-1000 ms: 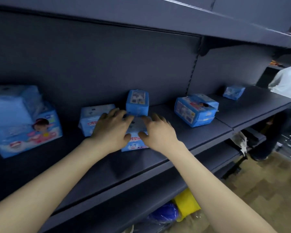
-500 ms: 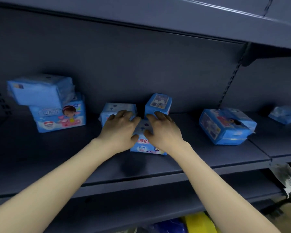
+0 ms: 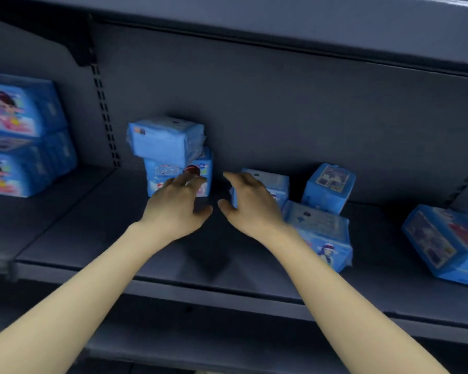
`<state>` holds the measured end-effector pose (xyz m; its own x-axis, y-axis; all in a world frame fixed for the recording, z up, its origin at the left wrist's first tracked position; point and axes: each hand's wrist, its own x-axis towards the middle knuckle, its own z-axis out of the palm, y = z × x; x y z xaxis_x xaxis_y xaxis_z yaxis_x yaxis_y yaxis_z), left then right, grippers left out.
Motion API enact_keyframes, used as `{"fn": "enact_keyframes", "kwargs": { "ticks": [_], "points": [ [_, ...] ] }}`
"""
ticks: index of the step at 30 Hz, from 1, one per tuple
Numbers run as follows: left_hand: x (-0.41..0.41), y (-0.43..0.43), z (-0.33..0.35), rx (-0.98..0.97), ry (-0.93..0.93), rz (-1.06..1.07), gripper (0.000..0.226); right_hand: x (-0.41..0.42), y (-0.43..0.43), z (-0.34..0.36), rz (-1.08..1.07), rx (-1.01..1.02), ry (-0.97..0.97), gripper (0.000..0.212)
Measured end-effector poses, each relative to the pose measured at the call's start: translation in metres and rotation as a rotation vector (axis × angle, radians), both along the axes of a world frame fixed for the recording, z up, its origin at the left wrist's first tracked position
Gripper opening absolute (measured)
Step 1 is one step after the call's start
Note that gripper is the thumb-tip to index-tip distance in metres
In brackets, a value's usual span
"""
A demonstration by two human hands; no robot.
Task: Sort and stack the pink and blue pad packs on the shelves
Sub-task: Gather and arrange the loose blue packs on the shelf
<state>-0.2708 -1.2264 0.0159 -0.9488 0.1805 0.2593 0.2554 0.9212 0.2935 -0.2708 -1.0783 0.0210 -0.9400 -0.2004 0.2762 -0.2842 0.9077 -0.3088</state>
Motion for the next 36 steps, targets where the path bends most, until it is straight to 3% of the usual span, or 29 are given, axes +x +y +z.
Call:
{"fn": "enact_keyframes", "kwargs": {
  "ticks": [8, 16, 20, 22, 25, 29, 36],
  "points": [
    [-0.042, -0.077, 0.007, 0.229, 0.006, 0.236, 0.058, -0.044, -0.057, 0.016, 0.005, -0.038, 0.051, 0.052],
    [-0.103, -0.11, 0.016, 0.742, 0.028, 0.1, 0.092, -0.075, -0.09, 0.029, -0.063, -0.346, -0.033, 0.071],
    [-0.126, -0.111, 0.016, 0.991, -0.056, 0.03, 0.087, -0.086, -0.098, 0.026, -0.092, -0.388, -0.033, 0.068],
    [-0.133, -0.11, 0.017, 0.988, -0.061, -0.001, 0.075, -0.088, -0.101, 0.025, -0.1, -0.406, -0.012, 0.066],
    [-0.131, -0.102, 0.021, 0.974, -0.031, -0.052, 0.036, -0.091, -0.105, 0.022, -0.11, -0.436, 0.025, 0.064],
    [-0.126, -0.091, 0.024, 0.993, 0.025, -0.081, 0.022, -0.087, -0.105, 0.019, -0.126, -0.47, 0.1, 0.061],
    [-0.124, -0.049, 0.034, 0.965, 0.104, -0.221, 0.046, -0.072, -0.068, 0.027, -0.188, -0.508, 0.269, 0.06]
  ]
}}
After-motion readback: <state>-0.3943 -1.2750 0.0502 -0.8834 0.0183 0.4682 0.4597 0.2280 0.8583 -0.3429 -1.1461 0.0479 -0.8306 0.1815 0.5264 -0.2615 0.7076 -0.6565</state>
